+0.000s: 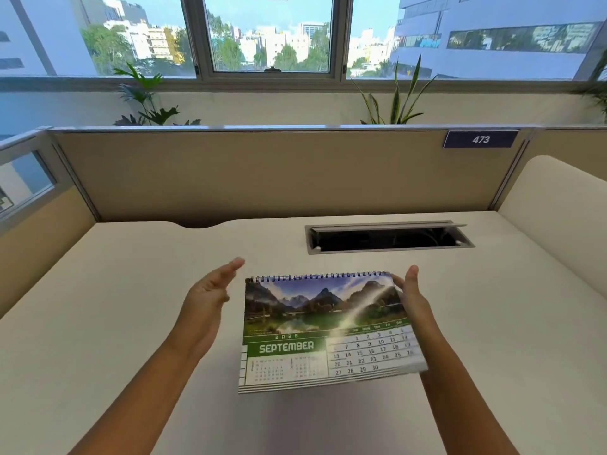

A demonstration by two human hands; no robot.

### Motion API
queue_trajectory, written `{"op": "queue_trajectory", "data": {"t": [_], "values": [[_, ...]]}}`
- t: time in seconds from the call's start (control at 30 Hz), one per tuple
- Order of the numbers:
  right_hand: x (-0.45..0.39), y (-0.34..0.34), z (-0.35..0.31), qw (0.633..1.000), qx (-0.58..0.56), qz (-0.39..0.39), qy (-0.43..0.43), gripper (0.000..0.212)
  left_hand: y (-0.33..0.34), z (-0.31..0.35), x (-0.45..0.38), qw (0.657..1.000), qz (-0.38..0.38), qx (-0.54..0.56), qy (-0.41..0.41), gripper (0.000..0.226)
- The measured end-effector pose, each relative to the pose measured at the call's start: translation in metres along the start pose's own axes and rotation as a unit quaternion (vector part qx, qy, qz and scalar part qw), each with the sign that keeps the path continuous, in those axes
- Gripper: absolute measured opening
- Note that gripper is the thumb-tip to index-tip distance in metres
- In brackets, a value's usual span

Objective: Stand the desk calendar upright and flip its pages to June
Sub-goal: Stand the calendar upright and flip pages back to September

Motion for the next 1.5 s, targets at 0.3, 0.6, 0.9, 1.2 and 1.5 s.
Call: {"op": "queue_trajectory", "data": {"t": [0.3, 0.6, 0.9, 1.2, 1.5], "values": [[-0.002, 0.000, 0.007, 0.999, -0.041, -0.034, 0.005, 0.067, 0.020, -0.015, 0.001, 0.985, 0.063, -0.146, -0.066, 0.040], [0.000, 0.005, 0.003, 1.000, -0.012, -0.029, -0.004, 0.061, 0.021, -0.009, -0.011, 0.968, 0.128, -0.180, -0.123, 0.052], [0.001, 0.007, 0.002, 1.000, 0.006, -0.024, -0.012, 0.061, 0.024, -0.002, -0.015, 0.974, 0.128, -0.160, -0.101, 0.053], [0.001, 0.007, 0.004, 0.999, 0.019, -0.021, -0.019, 0.062, 0.025, 0.004, -0.016, 0.983, 0.130, -0.079, -0.100, 0.022], [-0.001, 0.008, 0.005, 1.000, 0.019, -0.017, -0.011, 0.062, 0.026, 0.013, -0.027, 0.970, 0.076, -0.053, -0.226, 0.015]]}}
Point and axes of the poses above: each hand's wrist, its own x-axis away from the middle knuckle, its own y-axis out of the palm, z = x × y, the point moved 3 cm from there along -x, towards the middle knuckle, and after that the axes turned 1 degree about x, right-handed, at the moved point
